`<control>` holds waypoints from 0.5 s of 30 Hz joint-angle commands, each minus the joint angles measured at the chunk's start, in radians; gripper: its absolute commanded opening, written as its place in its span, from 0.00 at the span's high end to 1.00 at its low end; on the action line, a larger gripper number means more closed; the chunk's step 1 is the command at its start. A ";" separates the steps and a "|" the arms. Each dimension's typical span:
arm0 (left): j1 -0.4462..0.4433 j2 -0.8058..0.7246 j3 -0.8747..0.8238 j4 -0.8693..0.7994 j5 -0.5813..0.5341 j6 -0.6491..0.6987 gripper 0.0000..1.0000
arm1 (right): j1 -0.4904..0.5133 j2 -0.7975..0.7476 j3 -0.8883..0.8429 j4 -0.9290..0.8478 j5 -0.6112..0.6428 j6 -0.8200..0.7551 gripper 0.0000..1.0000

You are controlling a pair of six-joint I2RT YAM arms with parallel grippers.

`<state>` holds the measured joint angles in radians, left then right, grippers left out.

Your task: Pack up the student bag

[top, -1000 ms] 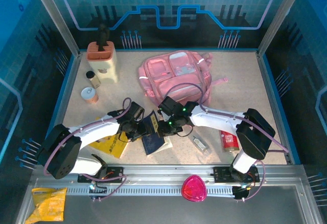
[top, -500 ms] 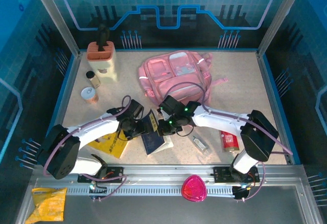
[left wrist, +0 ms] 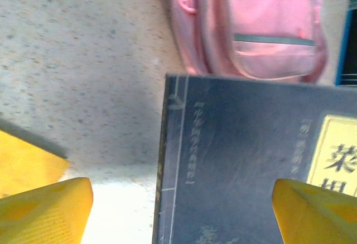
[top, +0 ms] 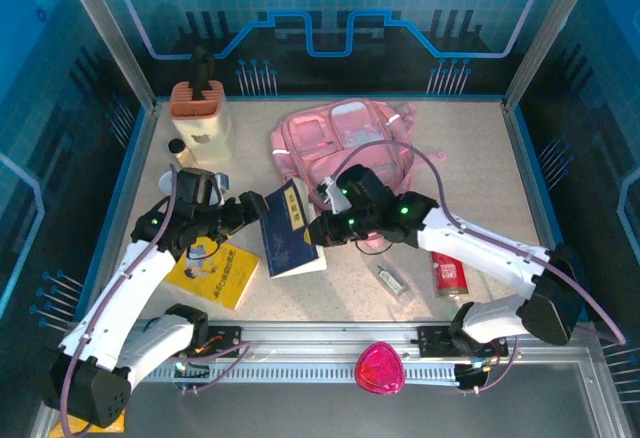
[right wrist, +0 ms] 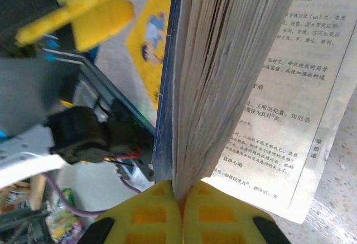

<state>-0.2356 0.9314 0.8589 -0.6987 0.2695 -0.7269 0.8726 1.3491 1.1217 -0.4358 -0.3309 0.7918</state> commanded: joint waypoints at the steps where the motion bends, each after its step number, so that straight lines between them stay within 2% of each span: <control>1: 0.008 -0.025 -0.005 0.081 0.139 -0.098 0.16 | -0.051 -0.048 0.056 0.079 -0.087 0.035 0.93; 7: 0.004 -0.081 -0.118 0.339 0.229 -0.242 0.17 | -0.129 -0.079 0.057 0.137 -0.153 0.062 0.93; 12: -0.045 -0.076 -0.151 0.527 0.286 -0.308 0.29 | -0.170 -0.091 0.030 0.215 -0.192 0.095 0.93; 15: -0.075 -0.060 -0.151 0.596 0.304 -0.339 0.40 | -0.186 -0.094 0.017 0.215 -0.193 0.092 0.93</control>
<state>-0.2905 0.8635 0.7155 -0.2520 0.5098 -1.0065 0.7013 1.2831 1.1553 -0.2920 -0.4774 0.8719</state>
